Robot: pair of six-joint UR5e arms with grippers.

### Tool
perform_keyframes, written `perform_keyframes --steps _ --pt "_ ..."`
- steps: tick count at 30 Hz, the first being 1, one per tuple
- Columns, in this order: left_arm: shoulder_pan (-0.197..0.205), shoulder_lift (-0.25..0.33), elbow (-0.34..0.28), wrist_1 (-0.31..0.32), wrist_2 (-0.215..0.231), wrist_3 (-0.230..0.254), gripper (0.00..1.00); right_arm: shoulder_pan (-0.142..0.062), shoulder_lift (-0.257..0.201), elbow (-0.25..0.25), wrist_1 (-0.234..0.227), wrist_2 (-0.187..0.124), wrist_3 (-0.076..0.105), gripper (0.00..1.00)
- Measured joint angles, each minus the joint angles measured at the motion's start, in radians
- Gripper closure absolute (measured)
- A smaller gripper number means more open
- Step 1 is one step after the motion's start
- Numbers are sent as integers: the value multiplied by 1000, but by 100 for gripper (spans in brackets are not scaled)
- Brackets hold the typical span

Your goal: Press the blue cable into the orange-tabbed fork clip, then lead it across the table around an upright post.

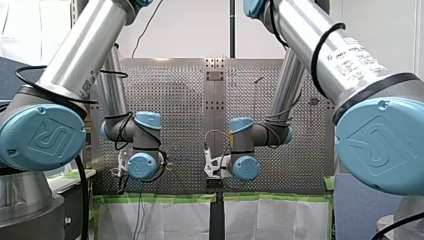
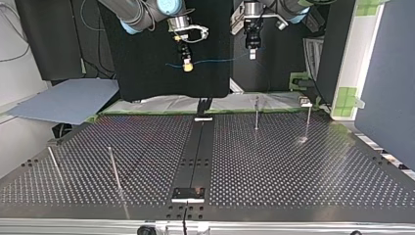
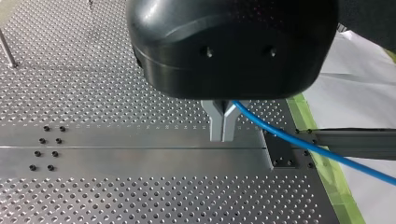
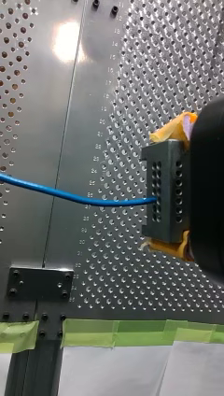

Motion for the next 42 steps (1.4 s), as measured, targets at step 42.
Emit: perform_keyframes --steps 42 --pt "99 -12 122 52 -1 -226 100 -55 39 -148 -28 -49 154 100"
